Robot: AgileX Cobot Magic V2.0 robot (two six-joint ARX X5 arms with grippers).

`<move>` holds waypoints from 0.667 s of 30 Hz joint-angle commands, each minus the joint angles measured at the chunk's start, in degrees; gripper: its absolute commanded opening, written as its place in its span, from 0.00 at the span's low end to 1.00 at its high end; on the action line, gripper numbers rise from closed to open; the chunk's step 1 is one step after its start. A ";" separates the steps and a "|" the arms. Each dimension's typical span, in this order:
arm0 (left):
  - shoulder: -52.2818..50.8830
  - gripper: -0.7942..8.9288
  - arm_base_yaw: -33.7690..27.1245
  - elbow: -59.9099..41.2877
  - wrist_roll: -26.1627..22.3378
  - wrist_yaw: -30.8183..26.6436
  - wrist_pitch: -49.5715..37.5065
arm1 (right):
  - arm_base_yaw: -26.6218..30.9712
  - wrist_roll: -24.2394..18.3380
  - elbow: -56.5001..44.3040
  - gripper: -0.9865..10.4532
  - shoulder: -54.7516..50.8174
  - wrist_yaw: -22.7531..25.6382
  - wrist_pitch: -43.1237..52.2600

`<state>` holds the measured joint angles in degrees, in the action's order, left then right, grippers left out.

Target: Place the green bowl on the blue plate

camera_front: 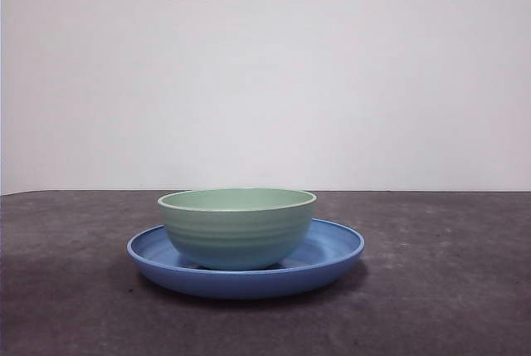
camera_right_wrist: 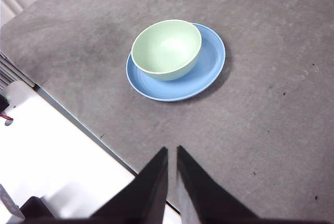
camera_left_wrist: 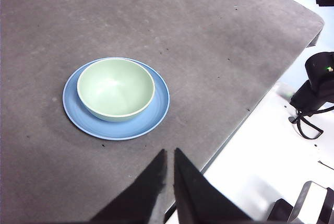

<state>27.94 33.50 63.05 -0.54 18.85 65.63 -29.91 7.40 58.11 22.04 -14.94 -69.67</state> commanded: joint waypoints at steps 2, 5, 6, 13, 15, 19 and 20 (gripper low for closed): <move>0.11 0.10 0.26 0.63 -0.04 0.26 -0.59 | -0.35 0.04 0.42 0.10 0.17 -0.02 0.61; 0.11 0.10 0.26 0.63 -0.04 0.26 -0.59 | -0.35 0.04 0.42 0.11 0.17 -0.02 0.61; 0.11 0.10 0.26 0.63 -0.04 0.26 -0.59 | -0.35 0.04 0.42 0.11 0.17 -0.02 0.61; -0.15 0.10 -3.85 0.39 -0.04 0.28 -0.92 | -0.35 0.04 0.42 0.11 0.17 -0.02 0.61; -0.20 0.10 -6.84 0.26 -0.48 0.22 -1.44 | -0.35 0.04 0.42 0.11 0.17 -0.02 0.61; -1.18 0.10 -14.21 -1.53 -3.72 0.24 -8.31 | -0.35 0.04 0.42 0.11 0.17 -0.02 0.61; -1.64 0.10 -15.76 -2.89 -3.72 0.24 -11.72 | -0.35 0.04 0.42 0.11 0.17 -0.02 0.61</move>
<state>26.39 18.31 60.38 -2.57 18.90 56.82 -29.91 7.40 58.11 22.04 -14.94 -69.67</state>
